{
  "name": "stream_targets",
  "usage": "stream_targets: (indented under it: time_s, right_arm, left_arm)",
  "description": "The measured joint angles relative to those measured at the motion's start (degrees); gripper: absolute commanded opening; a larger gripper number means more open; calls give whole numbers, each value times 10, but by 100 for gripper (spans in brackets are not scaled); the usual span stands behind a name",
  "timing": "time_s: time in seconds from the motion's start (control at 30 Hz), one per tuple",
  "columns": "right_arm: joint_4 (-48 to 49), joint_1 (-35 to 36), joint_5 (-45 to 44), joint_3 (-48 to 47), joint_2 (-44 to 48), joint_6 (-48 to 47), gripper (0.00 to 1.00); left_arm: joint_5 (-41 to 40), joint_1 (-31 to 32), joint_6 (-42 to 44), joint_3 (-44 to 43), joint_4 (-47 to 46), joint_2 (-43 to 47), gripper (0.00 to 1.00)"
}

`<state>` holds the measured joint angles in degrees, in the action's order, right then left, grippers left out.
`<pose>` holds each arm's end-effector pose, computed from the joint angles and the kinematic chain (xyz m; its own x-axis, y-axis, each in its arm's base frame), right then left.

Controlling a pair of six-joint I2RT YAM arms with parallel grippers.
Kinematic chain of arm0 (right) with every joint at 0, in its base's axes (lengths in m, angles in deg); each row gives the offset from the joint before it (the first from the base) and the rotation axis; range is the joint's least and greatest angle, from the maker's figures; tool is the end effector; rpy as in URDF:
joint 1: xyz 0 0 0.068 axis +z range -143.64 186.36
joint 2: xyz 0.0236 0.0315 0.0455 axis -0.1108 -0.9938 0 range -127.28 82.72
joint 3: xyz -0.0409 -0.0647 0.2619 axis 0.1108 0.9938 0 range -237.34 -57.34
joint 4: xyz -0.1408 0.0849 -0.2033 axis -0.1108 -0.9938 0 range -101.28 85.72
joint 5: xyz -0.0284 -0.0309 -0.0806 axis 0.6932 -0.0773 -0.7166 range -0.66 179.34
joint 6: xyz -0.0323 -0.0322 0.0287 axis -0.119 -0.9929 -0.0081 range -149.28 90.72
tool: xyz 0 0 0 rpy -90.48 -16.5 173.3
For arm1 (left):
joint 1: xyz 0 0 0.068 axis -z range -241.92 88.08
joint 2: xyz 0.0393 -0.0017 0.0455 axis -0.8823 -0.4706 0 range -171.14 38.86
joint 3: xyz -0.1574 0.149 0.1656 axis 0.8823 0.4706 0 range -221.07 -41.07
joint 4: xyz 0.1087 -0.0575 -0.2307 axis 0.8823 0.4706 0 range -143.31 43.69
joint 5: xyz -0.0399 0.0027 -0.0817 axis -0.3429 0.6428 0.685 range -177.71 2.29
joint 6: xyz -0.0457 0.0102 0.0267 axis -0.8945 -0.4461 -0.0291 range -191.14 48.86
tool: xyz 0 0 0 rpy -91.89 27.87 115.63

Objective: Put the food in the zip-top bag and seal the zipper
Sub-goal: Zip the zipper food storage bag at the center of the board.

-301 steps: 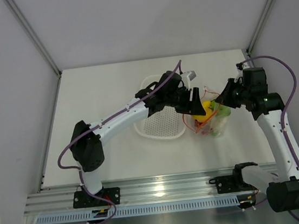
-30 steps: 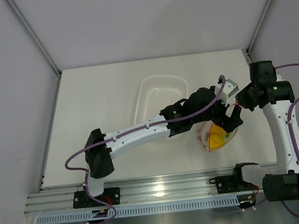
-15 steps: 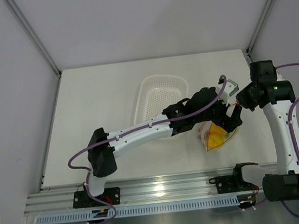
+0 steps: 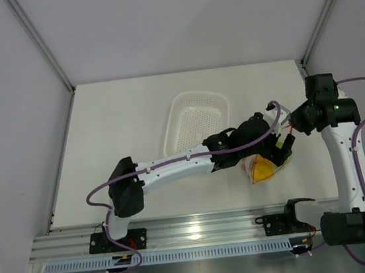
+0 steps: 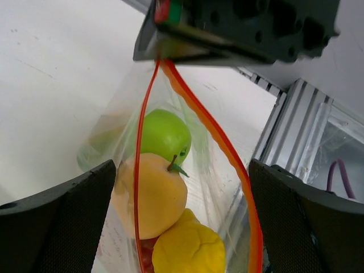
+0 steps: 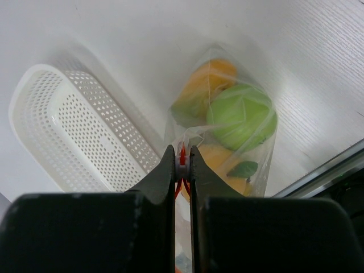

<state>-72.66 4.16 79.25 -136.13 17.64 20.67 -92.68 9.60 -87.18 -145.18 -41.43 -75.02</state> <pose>0.1952 -0.0137 0.3804 -0.4181 0.7702 -0.4815 0.7135 0.6066 0.3508 0.1551 -0.4544 0.3321 -0.3664 0.2279 -0.9021 0.8512 0.4736 -0.2261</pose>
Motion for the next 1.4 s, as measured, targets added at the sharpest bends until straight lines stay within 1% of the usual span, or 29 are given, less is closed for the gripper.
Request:
stream_targets:
  time_s: [0.13, 0.57, 0.9, 1.4]
  right_arm:
    - [0, 0, -1, 0, 0, 0, 0]
    - [0, 0, -10, 0, 0, 6, 0]
    - [0, 0, -12, 0, 0, 9, 0]
    - [0, 0, -11, 0, 0, 9, 0]
  left_arm:
    - [-5, 4, 0, 18, -4, 0, 100]
    - [-45, 25, -6, 9, 24, -3, 99]
    - [-76, 40, -10, -29, 51, -3, 100]
    - [-164, 63, -5, -36, 80, -35, 100]
